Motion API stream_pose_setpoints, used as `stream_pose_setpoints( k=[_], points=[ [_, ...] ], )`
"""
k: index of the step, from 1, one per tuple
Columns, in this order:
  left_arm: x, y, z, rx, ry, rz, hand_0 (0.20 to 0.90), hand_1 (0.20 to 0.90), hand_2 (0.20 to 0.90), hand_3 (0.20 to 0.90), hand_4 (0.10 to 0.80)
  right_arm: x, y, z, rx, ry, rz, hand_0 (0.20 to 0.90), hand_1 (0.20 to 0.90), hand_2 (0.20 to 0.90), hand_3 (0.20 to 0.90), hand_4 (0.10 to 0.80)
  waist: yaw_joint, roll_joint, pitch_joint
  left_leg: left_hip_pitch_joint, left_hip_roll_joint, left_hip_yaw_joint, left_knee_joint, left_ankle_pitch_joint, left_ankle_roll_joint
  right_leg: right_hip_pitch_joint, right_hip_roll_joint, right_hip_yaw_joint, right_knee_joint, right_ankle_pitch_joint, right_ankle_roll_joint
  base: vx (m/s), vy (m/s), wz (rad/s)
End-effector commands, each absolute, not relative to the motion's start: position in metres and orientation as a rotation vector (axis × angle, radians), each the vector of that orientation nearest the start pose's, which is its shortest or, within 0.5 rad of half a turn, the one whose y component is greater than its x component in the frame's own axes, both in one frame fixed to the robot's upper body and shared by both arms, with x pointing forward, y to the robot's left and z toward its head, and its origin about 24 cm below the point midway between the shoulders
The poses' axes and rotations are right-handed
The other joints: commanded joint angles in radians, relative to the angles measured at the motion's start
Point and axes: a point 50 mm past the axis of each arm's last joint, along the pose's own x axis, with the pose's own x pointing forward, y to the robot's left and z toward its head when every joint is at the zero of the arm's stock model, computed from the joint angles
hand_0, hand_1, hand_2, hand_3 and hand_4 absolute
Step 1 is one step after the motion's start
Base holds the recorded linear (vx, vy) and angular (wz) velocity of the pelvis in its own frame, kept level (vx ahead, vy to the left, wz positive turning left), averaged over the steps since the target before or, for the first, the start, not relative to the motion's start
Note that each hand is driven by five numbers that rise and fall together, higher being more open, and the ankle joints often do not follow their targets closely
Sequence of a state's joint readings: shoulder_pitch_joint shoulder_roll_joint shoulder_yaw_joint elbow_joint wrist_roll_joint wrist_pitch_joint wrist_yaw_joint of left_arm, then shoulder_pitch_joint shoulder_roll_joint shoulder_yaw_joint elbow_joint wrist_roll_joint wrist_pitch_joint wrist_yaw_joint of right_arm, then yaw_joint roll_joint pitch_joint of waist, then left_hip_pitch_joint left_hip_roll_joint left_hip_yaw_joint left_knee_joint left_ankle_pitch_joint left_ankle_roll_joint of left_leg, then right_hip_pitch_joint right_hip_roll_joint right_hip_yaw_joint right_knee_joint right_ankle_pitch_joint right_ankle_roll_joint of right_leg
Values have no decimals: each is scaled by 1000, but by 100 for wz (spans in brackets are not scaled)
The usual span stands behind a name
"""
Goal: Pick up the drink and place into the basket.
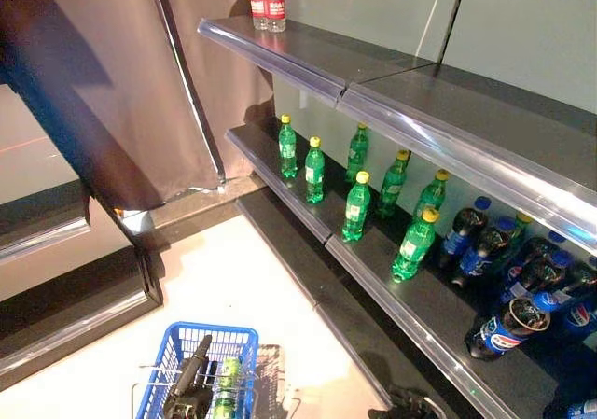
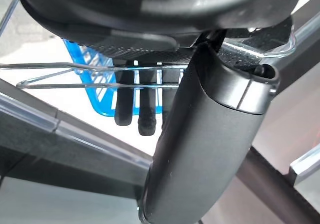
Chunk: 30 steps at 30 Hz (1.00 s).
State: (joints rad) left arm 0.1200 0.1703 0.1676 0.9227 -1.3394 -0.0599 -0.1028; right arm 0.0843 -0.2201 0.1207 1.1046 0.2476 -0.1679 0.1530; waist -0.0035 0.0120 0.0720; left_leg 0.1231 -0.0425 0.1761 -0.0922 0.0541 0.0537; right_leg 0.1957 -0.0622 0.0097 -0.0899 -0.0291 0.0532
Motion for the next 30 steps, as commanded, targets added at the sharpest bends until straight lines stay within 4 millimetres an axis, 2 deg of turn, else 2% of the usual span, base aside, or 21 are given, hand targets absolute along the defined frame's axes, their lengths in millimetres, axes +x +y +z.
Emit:
stream_pose_setpoints(
  k=[1, 7, 11, 14, 25, 30],
  points=[
    [170, 277, -98, -1054, 204, 712, 300, 300, 300, 200, 100, 142, -227, -131, 18, 782, 12, 900, 900, 900, 900, 800, 8, 15, -46, 59, -11, -134, 17, -135, -52, -43, 41, -32, 4, 19, 4, 3, 11, -4],
    [155, 287, -104, -1037, 213, 824, 300, 300, 300, 200, 100, 168, -216, -108, -8, 616, 71, 900, 900, 900, 900, 800, -7, 4, -40, 53, -15, -132, 24, -136, -50, -51, 39, -20, 3, 25, 8, -7, 6, -3],
    [150, 287, -106, -1025, 233, 848, 300, 300, 300, 200, 100, 187, -210, -82, -87, 455, 74, 900, 900, 900, 900, 800, -21, -6, -35, 48, -19, -130, 30, -139, -47, -57, 38, -7, 4, 31, 12, -17, 1, -6],
    [148, 286, -104, -1025, 236, 852, 300, 300, 300, 200, 100, 198, -205, -51, -91, 286, 77, 900, 900, 900, 900, 800, -41, -15, -24, 41, -24, -130, 37, -143, -40, -67, 36, 14, 3, 38, 18, -37, 14, -5],
    [156, 278, -99, -1030, 234, 801, 300, 300, 300, 200, 100, 210, -211, 16, -66, -105, 17, 900, 900, 900, 900, 800, -65, -21, -11, 26, -39, -118, 59, -160, -23, -95, 30, 72, 3, 57, 41, -13, 37, -26],
    [163, 273, -97, -1040, 235, 768, 300, 300, 300, 200, 100, 215, -208, 35, -139, -220, 21, 900, 900, 900, 900, 800, -71, -22, -5, 18, -47, -114, 78, -172, -14, -104, 25, 91, 6, 63, 46, -8, 42, -11]
  ],
)
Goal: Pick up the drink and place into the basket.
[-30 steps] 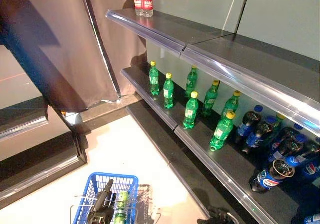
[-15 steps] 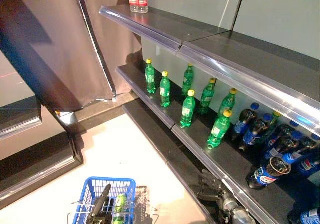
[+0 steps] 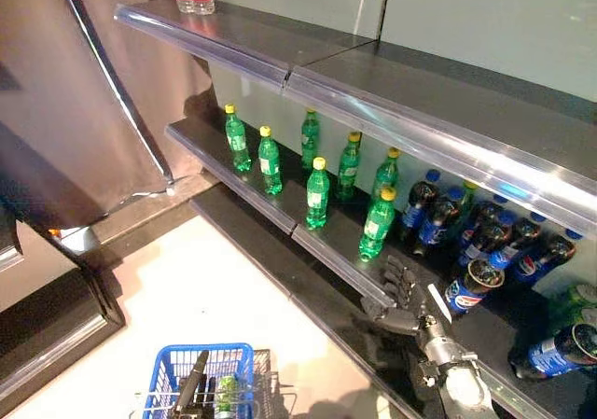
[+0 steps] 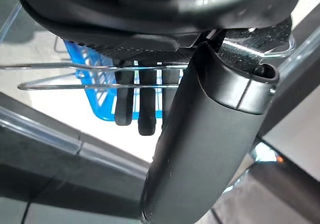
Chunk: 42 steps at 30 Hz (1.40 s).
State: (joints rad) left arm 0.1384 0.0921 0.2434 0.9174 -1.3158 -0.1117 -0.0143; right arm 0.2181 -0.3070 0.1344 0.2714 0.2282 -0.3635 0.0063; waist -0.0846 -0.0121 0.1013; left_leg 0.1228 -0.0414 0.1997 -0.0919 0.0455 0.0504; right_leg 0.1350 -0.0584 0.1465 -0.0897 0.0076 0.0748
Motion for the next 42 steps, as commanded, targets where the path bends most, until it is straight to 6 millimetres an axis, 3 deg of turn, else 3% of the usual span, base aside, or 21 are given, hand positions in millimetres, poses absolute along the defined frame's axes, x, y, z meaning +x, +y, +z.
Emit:
stream_pose_setpoints(
  k=[1, 18, 25, 28, 30, 33, 34, 36, 39, 42],
  points=[
    [164, 272, -97, -1038, 237, 764, 300, 300, 300, 200, 100, 215, -208, 37, -140, -227, 22, 900, 900, 900, 900, 800, 10, 2, -34, 17, -50, -138, 80, -164, -10, -45, 22, -43, 6, 27, 26, -6, 30, -3],
    [161, 272, -98, -1021, 260, 748, 300, 300, 300, 200, 100, 208, -217, 33, -169, -192, -6, 900, 900, 900, 900, 800, 5, -10, -22, 3, -67, -146, 115, -184, 6, -65, 12, -17, 18, 43, 43, -2, 9, -6],
    [158, 275, -98, -1002, 273, 727, 300, 300, 300, 200, 100, 197, -226, 29, -182, -144, 34, 900, 900, 900, 900, 800, -24, -19, 4, -18, -75, -130, 156, -198, 19, -117, 5, 15, 96, 36, 62, -12, 51, -10],
    [162, 276, -96, -985, 281, 704, 300, 300, 300, 200, 100, 190, -231, 29, -174, -130, 35, 900, 900, 900, 900, 800, -47, -33, 25, -29, -83, -120, 177, -204, 20, -152, 13, 34, 102, 64, 74, -20, 34, -28],
    [164, 278, -94, -973, 276, 703, 300, 300, 300, 200, 100, 187, -234, 29, -170, -123, 55, 900, 900, 900, 900, 800, -57, -44, 36, -26, -84, -109, 181, -208, 15, -176, 12, 24, 88, 98, 85, -28, -13, -65],
    [162, 285, -91, -974, 250, 716, 300, 300, 300, 200, 100, 183, -236, 30, -162, -114, 95, 900, 900, 900, 900, 800, -58, -54, 52, -12, -77, -81, 166, -206, 8, -199, -2, -34, 93, 131, 102, -61, -45, -79],
    [160, 289, -89, -980, 230, 728, 300, 300, 300, 200, 100, 183, -237, 30, -151, -111, 123, 900, 900, 900, 900, 800, -49, -55, 56, 4, -67, -48, 135, -196, 2, -211, -19, -101, 126, 147, 118, -103, -49, -70],
    [159, 293, -87, -980, 214, 731, 300, 300, 300, 200, 100, 184, -234, 30, -147, -110, 147, 900, 900, 900, 900, 800, -37, -53, 51, 13, -54, -10, 98, -178, -1, -224, -38, -152, 172, 148, 125, -145, -58, -106],
    [169, 291, -84, -982, 212, 715, 300, 300, 300, 200, 100, 188, -228, 28, -145, -108, 141, 900, 900, 900, 900, 800, -37, -45, 32, 8, -42, 6, 71, -161, 5, -223, -28, -145, 198, 100, 110, -104, -83, -79],
    [182, 280, -83, -988, 228, 693, 300, 300, 300, 200, 100, 194, -223, 25, -146, -111, 104, 900, 900, 900, 900, 800, -35, -43, 19, -5, -48, -9, 77, -162, 4, -184, -10, -134, 125, 68, 88, -19, -121, -41]
  ],
)
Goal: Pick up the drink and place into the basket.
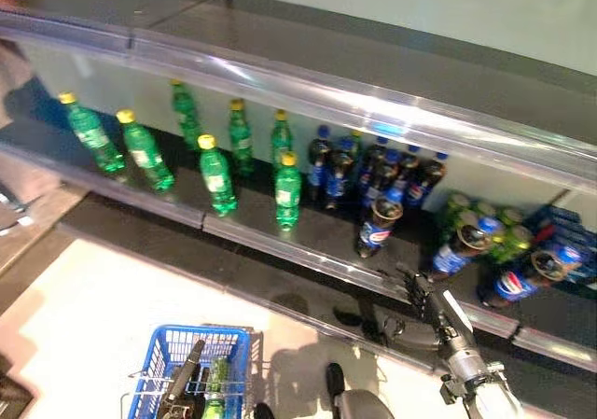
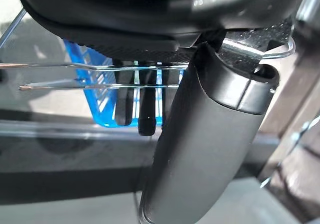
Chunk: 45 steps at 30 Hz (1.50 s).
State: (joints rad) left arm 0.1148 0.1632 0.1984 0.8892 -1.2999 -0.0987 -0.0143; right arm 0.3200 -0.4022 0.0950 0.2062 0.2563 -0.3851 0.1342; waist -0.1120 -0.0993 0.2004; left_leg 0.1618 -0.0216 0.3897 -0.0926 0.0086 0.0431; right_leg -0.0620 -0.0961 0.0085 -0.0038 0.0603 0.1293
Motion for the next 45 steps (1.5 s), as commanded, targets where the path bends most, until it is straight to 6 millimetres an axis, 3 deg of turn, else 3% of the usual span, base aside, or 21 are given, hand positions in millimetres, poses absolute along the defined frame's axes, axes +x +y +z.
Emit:
stream_pose_setpoints(
  k=[1, 7, 19, 36, 41, 43, 45],
  points=[
    [182, 278, -85, -993, 233, 694, 300, 300, 300, 200, 100, 196, -222, 25, -148, -111, 95, 900, 900, 900, 900, 800, -8, 46, -83, -40, -68, -202, 75, -125, 10, 30, 38, 11, 15, 13, 26, 17, -111, -38],
    [179, 272, -88, -1007, 249, 710, 300, 300, 300, 200, 100, 196, -222, 25, -150, -109, 44, 900, 900, 900, 900, 800, -9, 59, -107, -14, -56, -193, 55, -126, 2, 94, 58, 20, -43, -1, 8, 36, -101, -8],
    [172, 269, -91, -1007, 257, 710, 300, 300, 300, 200, 100, 197, -225, 28, -157, -135, -10, 900, 900, 900, 900, 800, 12, 76, -117, -7, -41, -220, 41, -112, -16, 133, 69, -18, -54, -33, -13, 29, -56, 4],
    [170, 267, -92, -990, 273, 706, 300, 300, 300, 200, 100, 207, -225, 28, -73, -121, -107, 900, 900, 900, 900, 800, 30, 106, -93, -36, -23, -267, 74, -89, -36, 127, 65, -50, 5, -77, -37, 11, -60, 13],
    [159, 264, -96, -1010, 273, 706, 300, 300, 300, 200, 100, 204, -230, 25, -72, -99, -120, 900, 900, 900, 900, 800, 40, 111, -81, -50, -27, -310, 132, -98, -48, 142, 70, -47, 4, -81, -54, 38, -69, 16],
    [151, 261, -99, -1017, 279, 710, 300, 300, 300, 200, 100, 202, -231, 26, -78, -95, -114, 900, 900, 900, 900, 800, 55, 107, -78, -64, -31, -370, 163, -102, -55, 145, 68, -35, 1, -77, -60, 37, -28, 0],
    [138, 260, -103, -1026, 284, 737, 300, 300, 300, 200, 100, 200, -229, 26, -88, -91, -92, 900, 900, 900, 900, 800, 79, 102, -76, -72, -38, -465, 175, -101, -57, 148, 70, -6, -1, -74, -64, 47, 3, -15]
  ],
)
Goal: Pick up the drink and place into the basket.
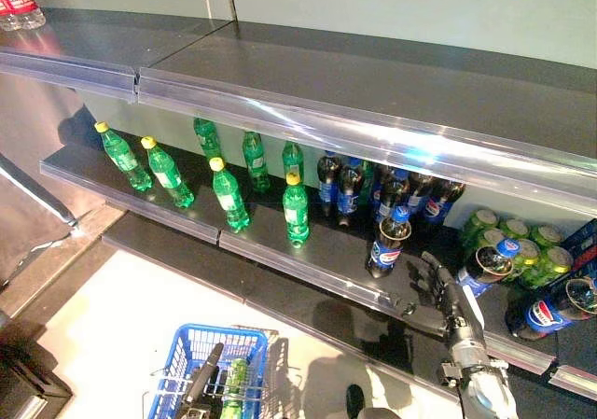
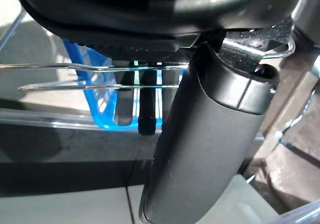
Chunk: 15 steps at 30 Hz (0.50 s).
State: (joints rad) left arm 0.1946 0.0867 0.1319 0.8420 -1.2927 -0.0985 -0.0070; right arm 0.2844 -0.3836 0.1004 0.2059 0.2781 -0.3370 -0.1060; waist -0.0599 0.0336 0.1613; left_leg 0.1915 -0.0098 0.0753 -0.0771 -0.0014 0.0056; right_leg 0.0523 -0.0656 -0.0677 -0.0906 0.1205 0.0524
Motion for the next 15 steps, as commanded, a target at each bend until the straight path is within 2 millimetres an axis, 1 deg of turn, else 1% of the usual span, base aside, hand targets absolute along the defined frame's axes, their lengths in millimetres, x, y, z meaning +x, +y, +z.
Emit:
stream_pose_setpoints(
  k=[1, 2, 3, 4, 6, 8, 12, 15],
  points=[
    [132, 260, -105, -1030, 285, 752, 300, 300, 300, 200, 100, 200, -228, 26, -87, -88, -83, 900, 900, 900, 900, 800, 36, -31, -37, -101, -49, -170, 158, -89, -21, 36, 40, 79, 84, -135, 13, 56, 26, -32],
    [126, 263, -107, -1036, 287, 771, 300, 300, 300, 200, 100, 199, -228, 26, -86, -85, -78, 900, 900, 900, 900, 800, 44, -30, -38, -101, -48, -189, 152, -84, -23, 39, 43, 89, 81, -137, 14, 46, 37, -47],
    [122, 265, -108, -1037, 292, 782, 300, 300, 300, 200, 100, 198, -228, 26, -86, -83, -78, 900, 900, 900, 900, 800, 46, -28, -40, -99, -46, -185, 141, -79, -25, 40, 44, 93, 78, -139, 16, 21, 72, -49],
    [124, 267, -108, -1038, 297, 785, 300, 300, 300, 200, 100, 197, -230, 25, -85, -84, -91, 900, 900, 900, 900, 800, 40, -24, -45, -98, -37, -153, 113, -67, -26, 39, 46, 87, 73, -144, 17, -8, 89, -41],
    [129, 268, -108, -1040, 299, 775, 300, 300, 300, 200, 100, 198, -230, 26, -88, -92, -101, 900, 900, 900, 900, 800, 31, -19, -49, -99, -31, -133, 87, -55, -30, 30, 44, 78, 69, -145, 19, -41, 124, -14],
    [135, 266, -108, -1050, 293, 768, 300, 300, 300, 200, 100, 202, -231, 28, -99, -97, -105, 900, 900, 900, 900, 800, 19, -11, -49, -101, -33, -124, 63, -44, -33, 15, 43, 72, 62, -138, 23, -52, 152, -6],
    [136, 262, -109, -1056, 284, 760, 300, 300, 300, 200, 100, 206, -233, 27, -105, -93, -113, 900, 900, 900, 900, 800, 15, -4, -49, -97, -42, -110, 32, -33, -35, 9, 40, 64, 31, -116, 33, -14, 118, -2],
    [136, 264, -109, -1052, 283, 759, 300, 300, 300, 200, 100, 207, -234, 26, -105, -93, -122, 900, 900, 900, 900, 800, 16, -5, -46, -100, -43, -102, 30, -31, -35, 7, 37, 60, 22, -108, 37, 9, 56, -1]
  ],
)
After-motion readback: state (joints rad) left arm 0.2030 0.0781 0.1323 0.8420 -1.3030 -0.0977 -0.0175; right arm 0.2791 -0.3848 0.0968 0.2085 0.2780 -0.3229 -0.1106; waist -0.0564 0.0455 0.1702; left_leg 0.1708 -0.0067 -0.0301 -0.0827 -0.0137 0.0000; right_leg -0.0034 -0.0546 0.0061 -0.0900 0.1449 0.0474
